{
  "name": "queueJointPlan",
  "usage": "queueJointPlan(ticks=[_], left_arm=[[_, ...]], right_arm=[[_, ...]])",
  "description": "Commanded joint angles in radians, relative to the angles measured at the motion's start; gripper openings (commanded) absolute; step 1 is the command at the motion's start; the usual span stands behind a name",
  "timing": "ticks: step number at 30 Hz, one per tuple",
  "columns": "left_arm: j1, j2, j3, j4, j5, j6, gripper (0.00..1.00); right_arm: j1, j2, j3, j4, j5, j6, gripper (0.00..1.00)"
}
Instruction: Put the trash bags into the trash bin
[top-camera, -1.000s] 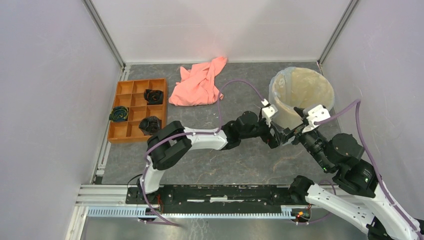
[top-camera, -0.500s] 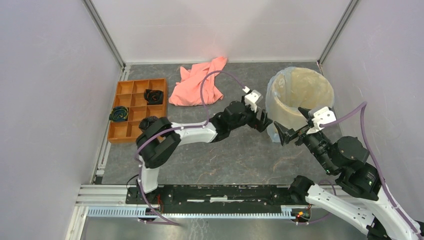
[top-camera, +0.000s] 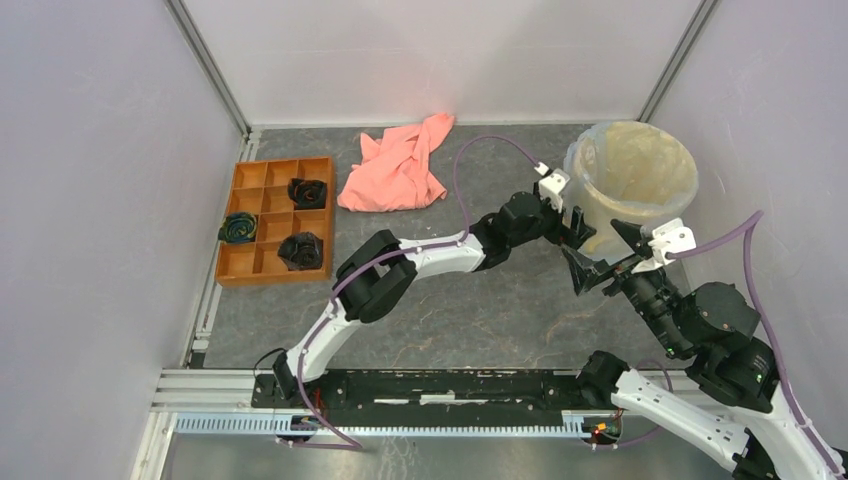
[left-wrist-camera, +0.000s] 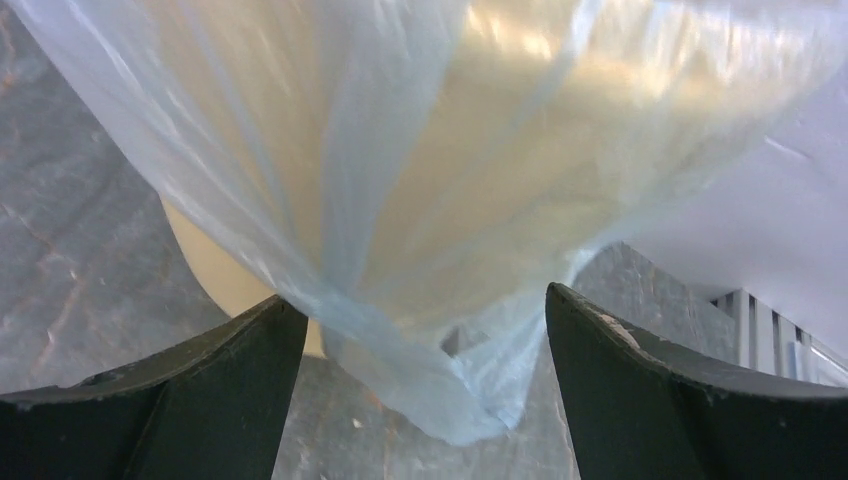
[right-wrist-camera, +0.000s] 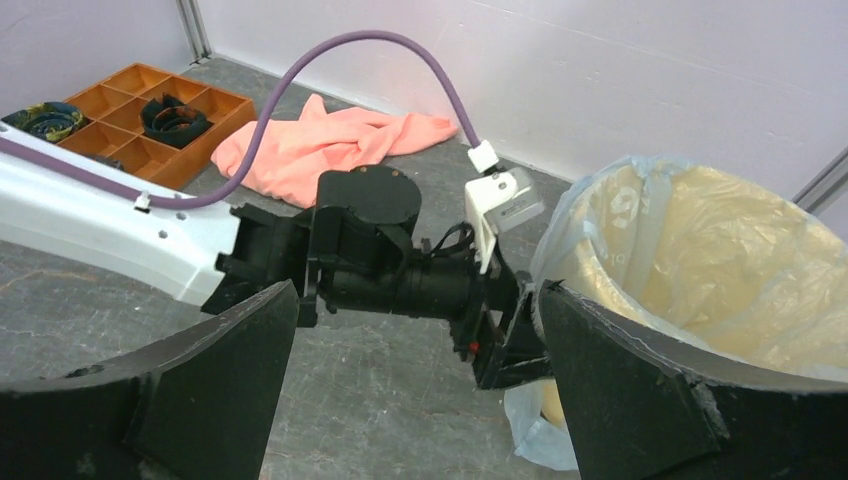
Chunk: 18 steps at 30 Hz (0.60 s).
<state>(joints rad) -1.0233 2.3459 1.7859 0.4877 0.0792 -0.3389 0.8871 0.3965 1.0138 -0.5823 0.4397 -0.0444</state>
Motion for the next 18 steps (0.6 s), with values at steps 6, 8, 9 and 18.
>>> queueJointPlan(ticks=[6, 8, 9, 18], left_arm=[[0.001, -0.561, -0.524, -0.161, -0.166, -0.065, 0.99], [0.007, -0.723, -0.588, -0.338, -0.183, -0.105, 1.0], [0.006, -0.799, -0.604, -0.433, -0.199, -0.123, 1.0], [0.008, -1.429, -0.52, -1.008, -0.432, -0.176, 1.0]], right_arm=[[0.0, 0.039, 0.099, -0.03, 0.07, 0.004, 0.98], [-0.001, 0.06, 0.118, -0.027, 0.095, -0.014, 0.98], [-0.001, 0.07, 0.132, -0.028, 0.109, -0.021, 0.98], [0.0, 0.162, 0.241, -0.02, 0.194, -0.035, 0.98]])
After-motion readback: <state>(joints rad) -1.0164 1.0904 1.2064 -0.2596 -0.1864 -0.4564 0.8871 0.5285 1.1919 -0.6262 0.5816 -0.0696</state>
